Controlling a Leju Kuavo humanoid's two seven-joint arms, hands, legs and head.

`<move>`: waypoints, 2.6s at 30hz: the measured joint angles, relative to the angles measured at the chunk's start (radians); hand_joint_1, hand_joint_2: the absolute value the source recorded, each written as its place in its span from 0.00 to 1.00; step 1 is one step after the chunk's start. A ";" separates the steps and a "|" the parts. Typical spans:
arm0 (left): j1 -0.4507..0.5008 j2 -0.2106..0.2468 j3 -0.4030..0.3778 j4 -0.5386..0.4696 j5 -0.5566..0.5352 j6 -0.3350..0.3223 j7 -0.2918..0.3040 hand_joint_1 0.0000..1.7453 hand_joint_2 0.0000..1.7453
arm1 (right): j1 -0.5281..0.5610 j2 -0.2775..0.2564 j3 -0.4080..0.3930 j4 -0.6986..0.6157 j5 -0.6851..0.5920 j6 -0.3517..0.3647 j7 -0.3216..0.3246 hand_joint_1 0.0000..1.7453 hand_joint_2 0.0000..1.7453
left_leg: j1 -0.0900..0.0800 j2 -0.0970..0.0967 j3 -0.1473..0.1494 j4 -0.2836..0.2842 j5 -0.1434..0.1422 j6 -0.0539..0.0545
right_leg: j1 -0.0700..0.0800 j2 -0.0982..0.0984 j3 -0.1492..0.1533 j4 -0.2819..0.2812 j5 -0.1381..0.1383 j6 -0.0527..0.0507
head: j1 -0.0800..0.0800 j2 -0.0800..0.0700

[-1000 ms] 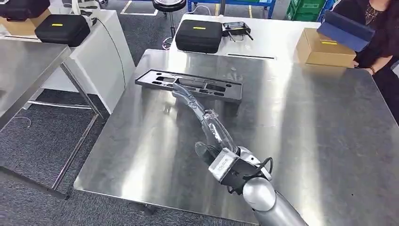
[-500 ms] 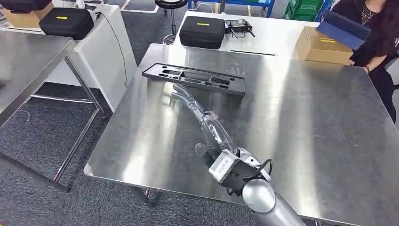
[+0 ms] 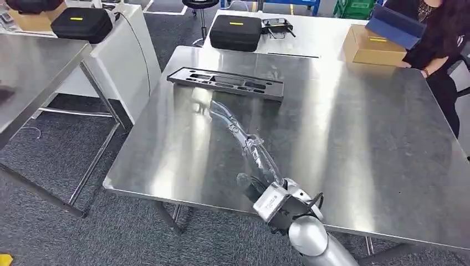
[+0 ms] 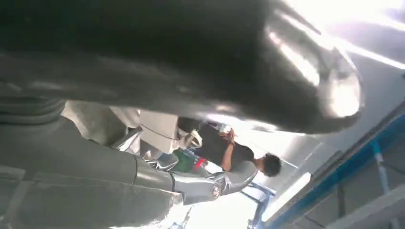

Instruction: Take the parts from the cabinet and place them on the table.

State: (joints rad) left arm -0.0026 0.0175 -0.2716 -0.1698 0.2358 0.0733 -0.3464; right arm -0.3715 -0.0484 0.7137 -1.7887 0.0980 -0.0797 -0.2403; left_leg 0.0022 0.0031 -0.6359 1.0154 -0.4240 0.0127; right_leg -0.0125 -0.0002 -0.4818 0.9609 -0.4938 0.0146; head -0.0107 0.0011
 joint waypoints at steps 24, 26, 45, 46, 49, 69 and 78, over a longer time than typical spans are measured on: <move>-0.005 -0.006 0.024 0.001 0.015 0.010 -0.003 0.00 0.00 | -0.028 0.000 0.000 0.031 -0.076 0.017 -0.008 0.00 0.00 | -0.003 0.005 -0.015 -0.012 0.033 0.039 | 0.008 0.000 -0.024 0.119 -0.023 0.048 | 0.002 0.000; -0.005 -0.009 0.024 0.001 0.012 0.006 -0.003 0.00 0.00 | -0.028 -0.001 -0.001 0.031 -0.073 0.017 -0.008 0.00 0.00 | -0.005 0.005 -0.022 -0.012 0.052 0.028 | 0.022 -0.002 0.056 -0.010 -0.053 0.024 | -0.002 0.000; -0.008 -0.006 0.024 0.001 -0.005 -0.002 -0.004 0.00 0.00 | 0.002 -0.008 -0.010 0.026 -0.044 0.010 -0.008 0.00 0.00 | 0.028 -0.008 0.145 -0.045 -0.079 -0.008 | 0.000 -0.004 -0.161 0.012 0.137 0.060 | -0.003 0.000; -0.008 -0.007 0.024 0.001 -0.006 -0.002 -0.004 0.00 0.00 | 0.004 -0.008 -0.013 0.026 -0.042 0.010 -0.008 0.00 0.00 | 0.022 -0.006 0.136 -0.041 -0.069 0.004 | -0.005 -0.003 -0.183 0.039 0.105 0.054 | -0.004 0.000; -0.008 -0.003 0.024 0.001 -0.010 -0.005 -0.004 0.00 0.00 | 0.010 -0.012 -0.017 0.026 -0.039 0.014 -0.008 0.00 0.00 | 0.014 0.000 0.101 -0.036 -0.046 0.029 | -0.001 -0.002 -0.261 0.284 -0.026 0.034 | 0.010 0.000; -0.007 0.000 -0.008 0.002 -0.051 0.053 0.075 0.00 0.00 | 0.055 -0.026 -0.034 0.025 -0.066 0.055 0.000 0.00 0.00 | 0.019 -0.012 0.051 0.133 -0.112 -0.024 | 0.000 0.051 -0.109 0.028 0.074 -0.005 | 0.008 0.000; -0.004 -0.007 -0.025 0.003 -0.059 0.045 0.054 0.00 0.00 | 0.190 -0.073 -0.129 0.040 -0.053 0.024 0.026 0.00 0.00 | 0.017 -0.013 0.116 -0.018 -0.071 0.037 | 0.008 0.025 -0.197 0.144 0.032 0.032 | 0.018 0.000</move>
State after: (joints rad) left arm -0.0067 0.0103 -0.2968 -0.1663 0.1766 0.1186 -0.2922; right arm -0.1812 -0.1217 0.5847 -1.7490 0.0454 -0.0561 -0.2140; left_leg 0.0191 -0.0102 -0.5196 0.9973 -0.4954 0.0499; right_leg -0.0041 0.0251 -0.6791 1.1053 -0.4620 0.0464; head 0.0076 0.0011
